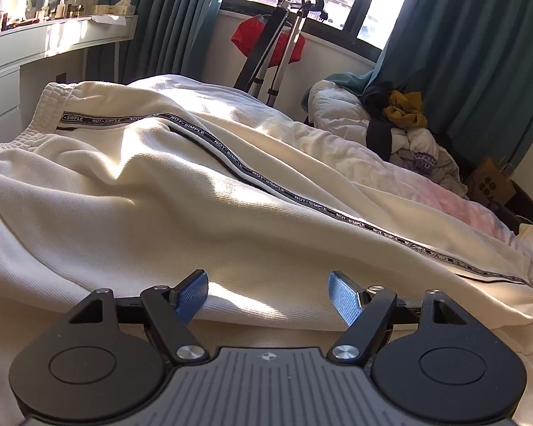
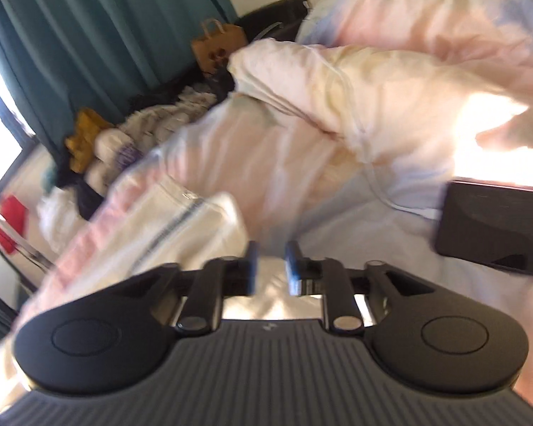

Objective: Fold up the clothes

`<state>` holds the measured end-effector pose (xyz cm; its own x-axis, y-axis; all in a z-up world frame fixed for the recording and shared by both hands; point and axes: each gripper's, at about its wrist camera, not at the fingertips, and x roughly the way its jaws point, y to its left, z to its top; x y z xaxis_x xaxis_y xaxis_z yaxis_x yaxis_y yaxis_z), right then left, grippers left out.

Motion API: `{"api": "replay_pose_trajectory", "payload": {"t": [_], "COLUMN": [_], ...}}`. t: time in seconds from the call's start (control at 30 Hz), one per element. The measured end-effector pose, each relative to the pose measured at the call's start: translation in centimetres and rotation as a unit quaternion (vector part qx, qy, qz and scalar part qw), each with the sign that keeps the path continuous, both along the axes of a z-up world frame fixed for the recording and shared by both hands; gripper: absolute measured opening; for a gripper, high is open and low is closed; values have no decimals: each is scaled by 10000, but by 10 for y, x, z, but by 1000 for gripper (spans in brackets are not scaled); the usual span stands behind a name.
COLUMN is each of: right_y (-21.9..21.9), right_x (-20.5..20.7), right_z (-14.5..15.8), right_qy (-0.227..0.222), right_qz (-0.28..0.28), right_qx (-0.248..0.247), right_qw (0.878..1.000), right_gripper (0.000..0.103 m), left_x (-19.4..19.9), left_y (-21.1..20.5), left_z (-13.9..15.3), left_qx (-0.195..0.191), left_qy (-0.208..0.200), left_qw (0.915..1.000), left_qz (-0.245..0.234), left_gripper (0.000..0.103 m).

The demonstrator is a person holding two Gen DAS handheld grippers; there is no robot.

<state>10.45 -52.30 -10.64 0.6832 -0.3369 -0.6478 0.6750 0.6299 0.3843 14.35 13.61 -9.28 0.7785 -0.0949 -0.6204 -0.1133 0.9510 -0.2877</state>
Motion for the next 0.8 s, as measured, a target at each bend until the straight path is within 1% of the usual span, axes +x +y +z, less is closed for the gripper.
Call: {"api": "replay_pose_trajectory", "payload": {"t": [0.03, 0.07, 0.1, 0.13, 0.2, 0.23, 0.37, 0.43, 0.53, 0.6, 0.67, 0.7, 0.8], "right_y": [4, 6, 6, 6, 1, -2, -14, -17, -20, -17, -14, -13, -10], "right_x": [-8, -18, -27, -35, -50, -58, -76, -81, -82, -77, -72, -73, -81], "right_z": [0, -1, -3, -5, -11, -14, -30, -40, -58, -64, -69, -70, -64], "right_qy": [46, -55, -141, -180, -141, -112, 73, 138, -5, -9, 116, 142, 21], "right_qz": [-31, -11, 10, -3, -231, -367, -766, -927, -950, -925, -948, -1020, -1331], "right_qx": [51, 204, 391, 598, 940, 1101, 1607, 1872, 2374, 2384, 2295, 2261, 2148], "right_qw": [10000, 9998, 9991, 9980, 9952, 9932, 9840, 9778, 9668, 9668, 9686, 9686, 9676], "right_gripper": [40, 41, 43, 48, 53, 59, 59, 59, 59, 59, 56, 56, 57], "left_x": [-3, -7, -12, -17, -26, -30, -48, -57, -66, -68, -68, -67, -68], "left_y": [0, -1, -2, -4, -9, -11, -19, -23, -29, -28, -24, -21, -10], "left_z": [3, 7, 11, 14, 20, 22, 28, 31, 35, 38, 38, 38, 37], "left_qx": [-48, -22, 5, 62, 167, 216, 282, 366, 495, 491, 449, 428, 314], "left_qy": [-9, -67, -126, -195, -257, -249, -235, -253, -294, -301, -254, -231, -110], "left_qw": [10000, 9999, 9998, 9996, 9992, 9990, 9983, 9978, 9971, 9974, 9982, 9986, 9994], "left_qz": [-27, -84, -141, -183, -261, -297, -447, -486, -505, -427, -293, -225, 39], "left_gripper": [77, 77, 77, 79, 79, 79, 79, 82, 83, 83, 83, 83, 83]}}
